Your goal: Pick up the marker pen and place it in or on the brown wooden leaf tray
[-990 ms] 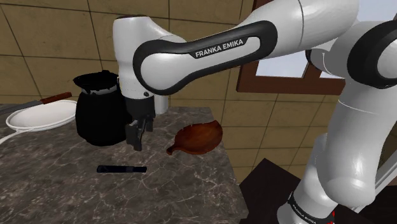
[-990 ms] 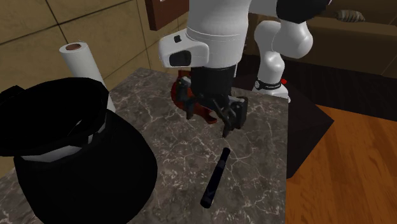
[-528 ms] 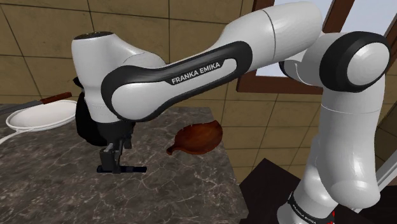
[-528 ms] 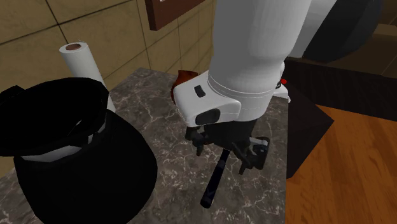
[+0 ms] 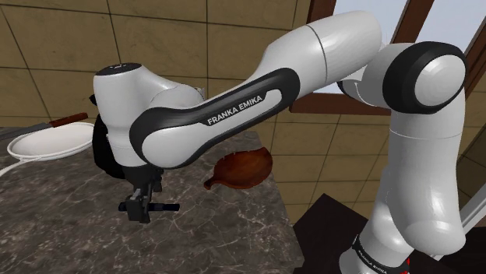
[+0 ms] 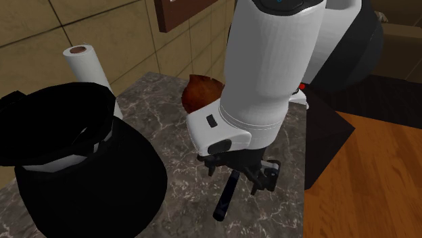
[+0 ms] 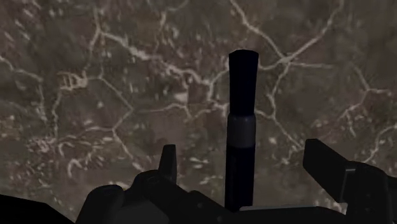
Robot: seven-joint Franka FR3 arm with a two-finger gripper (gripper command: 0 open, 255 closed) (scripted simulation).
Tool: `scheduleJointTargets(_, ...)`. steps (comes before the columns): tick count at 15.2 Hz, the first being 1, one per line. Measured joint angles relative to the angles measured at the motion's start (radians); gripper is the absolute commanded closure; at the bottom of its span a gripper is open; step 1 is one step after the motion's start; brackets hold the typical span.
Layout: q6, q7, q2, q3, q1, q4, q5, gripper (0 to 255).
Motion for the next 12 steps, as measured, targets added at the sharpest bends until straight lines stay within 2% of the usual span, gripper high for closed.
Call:
scheduleJointTargets(5,0.004,0.002,0.002,0.000,0.001,-0.002,-0.001,0)
scheduleJointTargets(6,0.004,0.002,0.002,0.000,0.001,-0.002,-0.001,255)
scheduleJointTargets(12,0.004,0.002,0.002,0.000,0.001,-0.002,-0.001,255)
